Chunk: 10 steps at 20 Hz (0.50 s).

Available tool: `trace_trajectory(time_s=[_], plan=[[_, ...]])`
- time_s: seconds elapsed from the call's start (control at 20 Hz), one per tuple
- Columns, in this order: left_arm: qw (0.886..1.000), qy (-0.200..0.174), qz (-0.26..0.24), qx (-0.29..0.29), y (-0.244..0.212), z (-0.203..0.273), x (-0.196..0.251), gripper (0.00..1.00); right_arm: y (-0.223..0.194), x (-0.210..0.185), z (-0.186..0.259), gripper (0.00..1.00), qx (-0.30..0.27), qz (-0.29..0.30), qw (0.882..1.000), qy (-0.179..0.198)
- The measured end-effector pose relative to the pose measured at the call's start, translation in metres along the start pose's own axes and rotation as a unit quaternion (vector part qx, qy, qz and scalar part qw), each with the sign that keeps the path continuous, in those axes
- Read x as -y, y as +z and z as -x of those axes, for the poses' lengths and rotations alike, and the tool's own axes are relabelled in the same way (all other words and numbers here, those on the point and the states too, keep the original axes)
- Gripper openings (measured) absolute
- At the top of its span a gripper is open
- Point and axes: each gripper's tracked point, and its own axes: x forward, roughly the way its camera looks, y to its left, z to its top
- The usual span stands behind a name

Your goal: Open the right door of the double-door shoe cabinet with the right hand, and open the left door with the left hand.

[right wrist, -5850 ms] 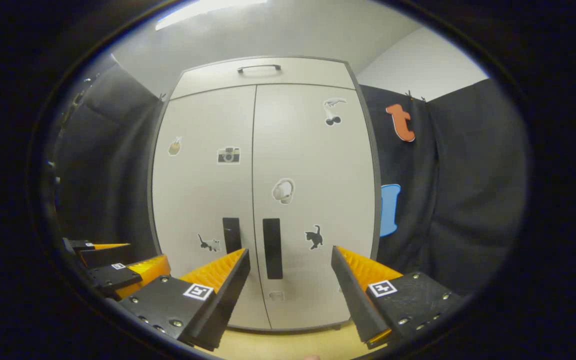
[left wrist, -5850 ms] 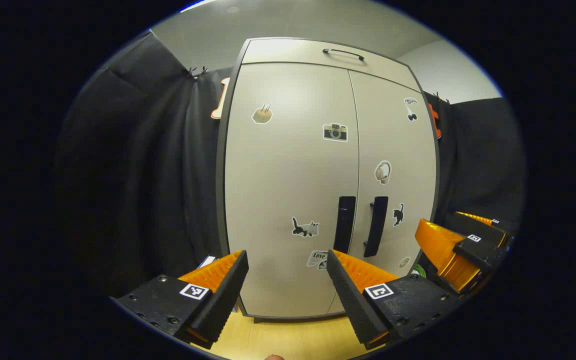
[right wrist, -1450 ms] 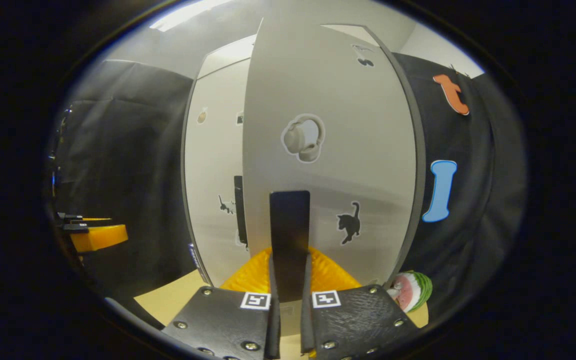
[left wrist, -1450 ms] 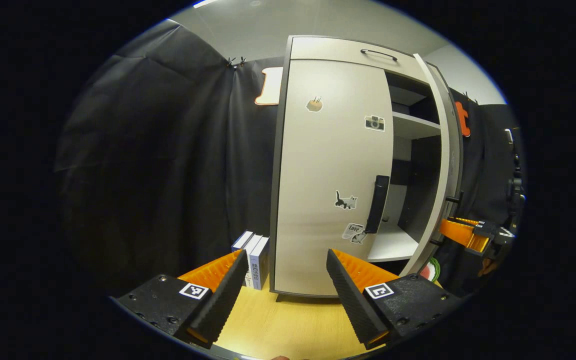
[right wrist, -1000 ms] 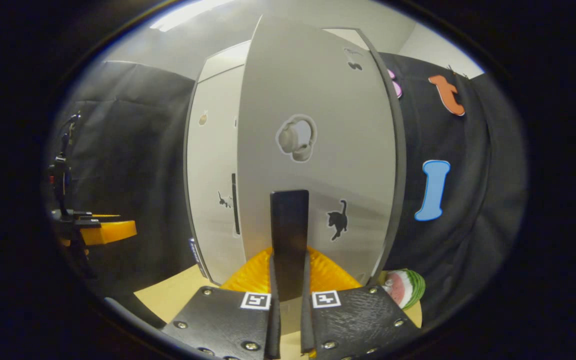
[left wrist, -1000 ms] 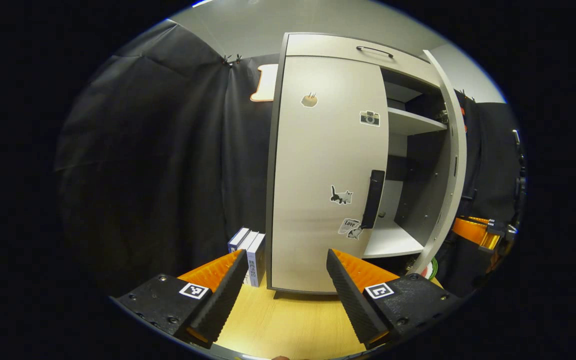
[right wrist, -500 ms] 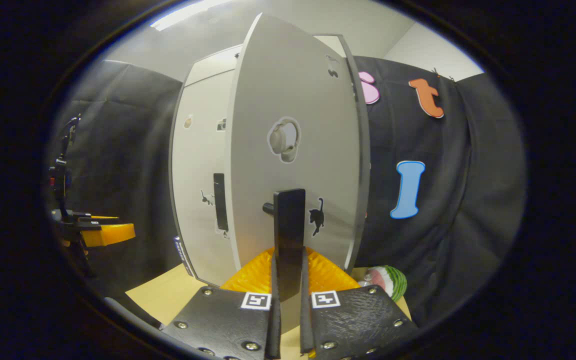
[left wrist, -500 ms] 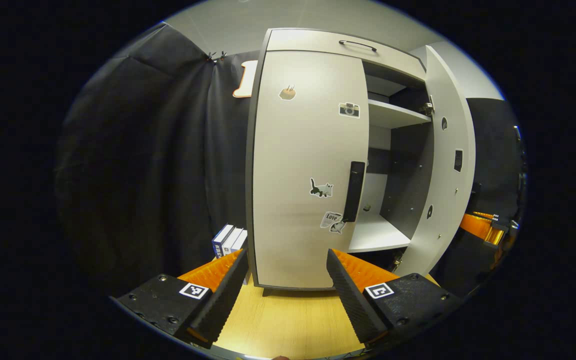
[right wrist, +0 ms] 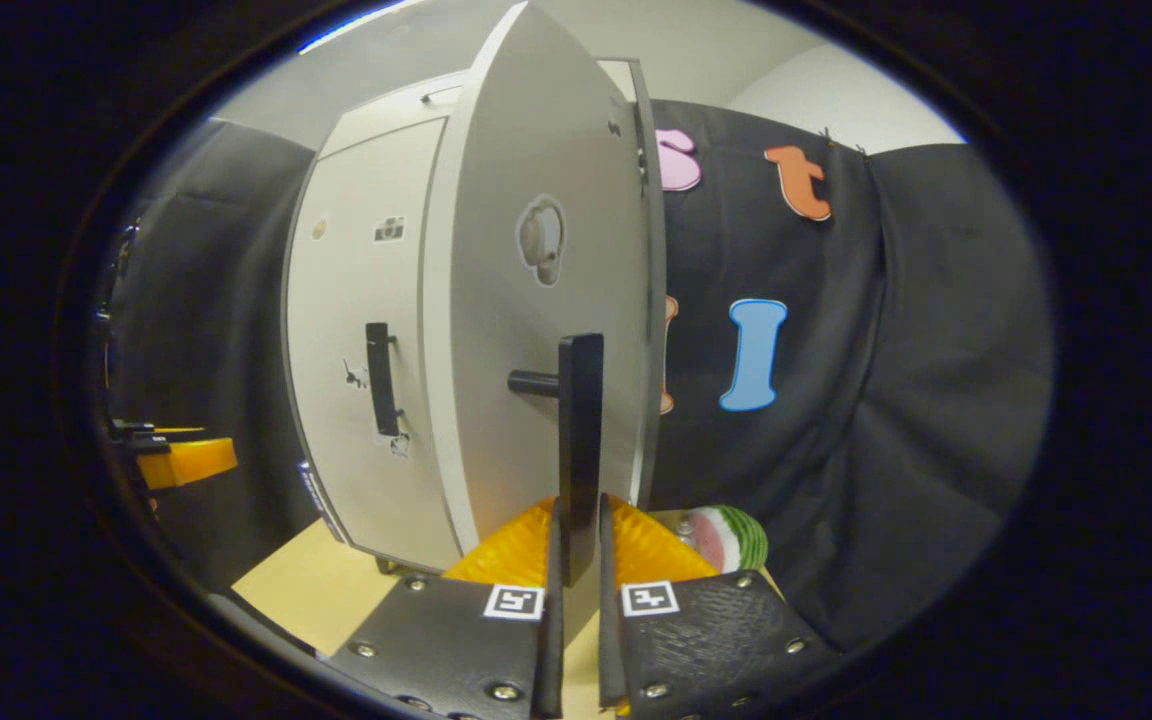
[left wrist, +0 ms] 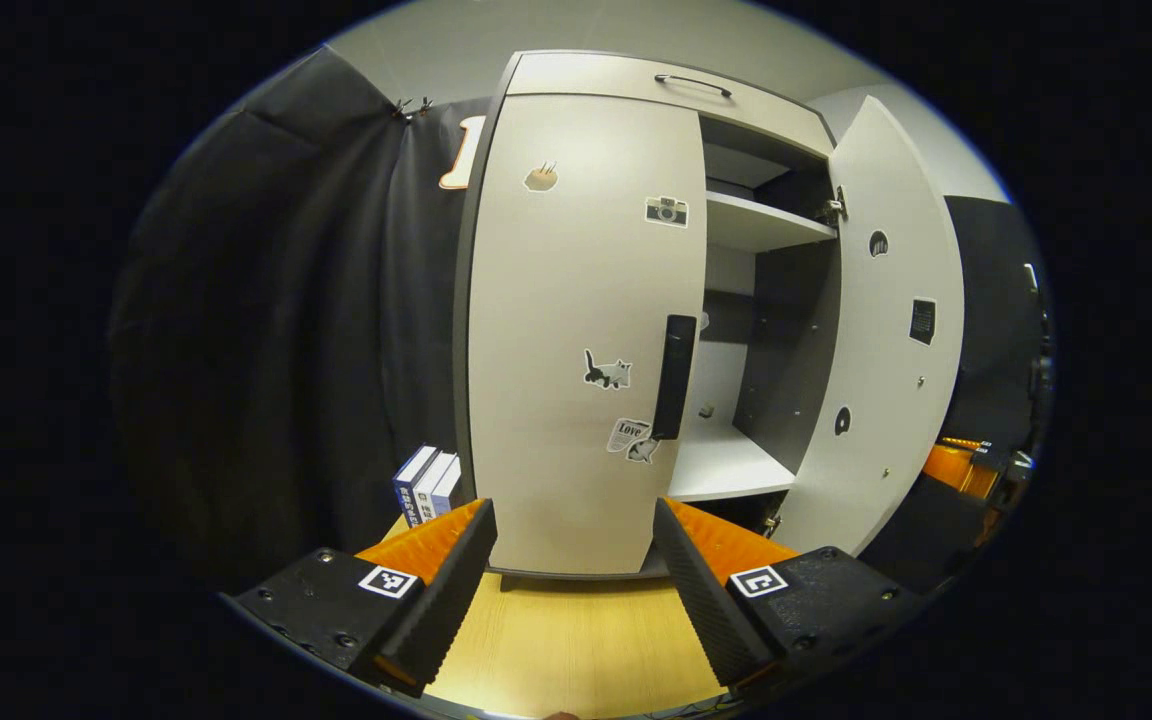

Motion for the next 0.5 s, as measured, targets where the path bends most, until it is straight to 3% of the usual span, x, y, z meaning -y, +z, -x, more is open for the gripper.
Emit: trace_trajectory(time_s=[0.3, 0.4, 0.5], plan=[[1.0, 0.006, 0.009, 0.0, 0.0, -0.003, -0.004, 0.98, -0.002, 0.019, 0.001, 0.14, 0.002, -0.014, 0.999, -0.048], [1.0, 0.01, 0.011, 0.001, 0.0, -0.006, -0.007, 0.98, -0.001, 0.027, 0.003, 0.07, 0.004, -0.026, 0.998, -0.063], [1.0, 0.009, 0.016, -0.003, -0.001, -0.011, -0.005, 0.98, 0.0, 0.031, 0.004, 0.07, 0.008, -0.046, 0.997, -0.069]])
